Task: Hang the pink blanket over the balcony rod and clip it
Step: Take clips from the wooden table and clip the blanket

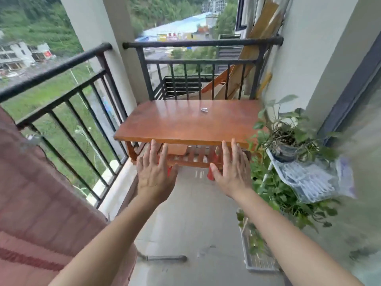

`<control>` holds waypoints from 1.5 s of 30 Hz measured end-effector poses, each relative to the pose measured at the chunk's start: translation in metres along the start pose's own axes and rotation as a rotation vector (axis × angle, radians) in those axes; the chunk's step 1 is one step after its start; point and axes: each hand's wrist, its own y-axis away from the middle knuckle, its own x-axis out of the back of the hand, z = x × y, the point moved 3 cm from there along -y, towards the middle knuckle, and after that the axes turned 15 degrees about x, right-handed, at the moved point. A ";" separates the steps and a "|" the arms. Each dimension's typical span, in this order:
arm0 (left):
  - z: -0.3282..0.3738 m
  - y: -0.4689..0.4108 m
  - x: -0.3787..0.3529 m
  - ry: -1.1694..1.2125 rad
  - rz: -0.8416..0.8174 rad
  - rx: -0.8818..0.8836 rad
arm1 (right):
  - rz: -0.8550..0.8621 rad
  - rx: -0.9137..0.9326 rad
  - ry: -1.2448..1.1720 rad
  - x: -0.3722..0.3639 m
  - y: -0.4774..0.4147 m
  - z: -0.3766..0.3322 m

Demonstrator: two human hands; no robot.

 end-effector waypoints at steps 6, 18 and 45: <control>0.032 -0.115 -0.056 -0.017 -0.035 0.039 | -0.041 0.054 -0.016 -0.035 -0.107 0.047; 0.100 -0.421 -0.188 -0.058 -0.125 -0.029 | -0.104 -0.081 0.013 -0.147 -0.397 0.166; 0.100 -0.683 -0.515 -0.377 -0.885 0.215 | -0.737 -0.274 -0.216 -0.417 -0.726 0.395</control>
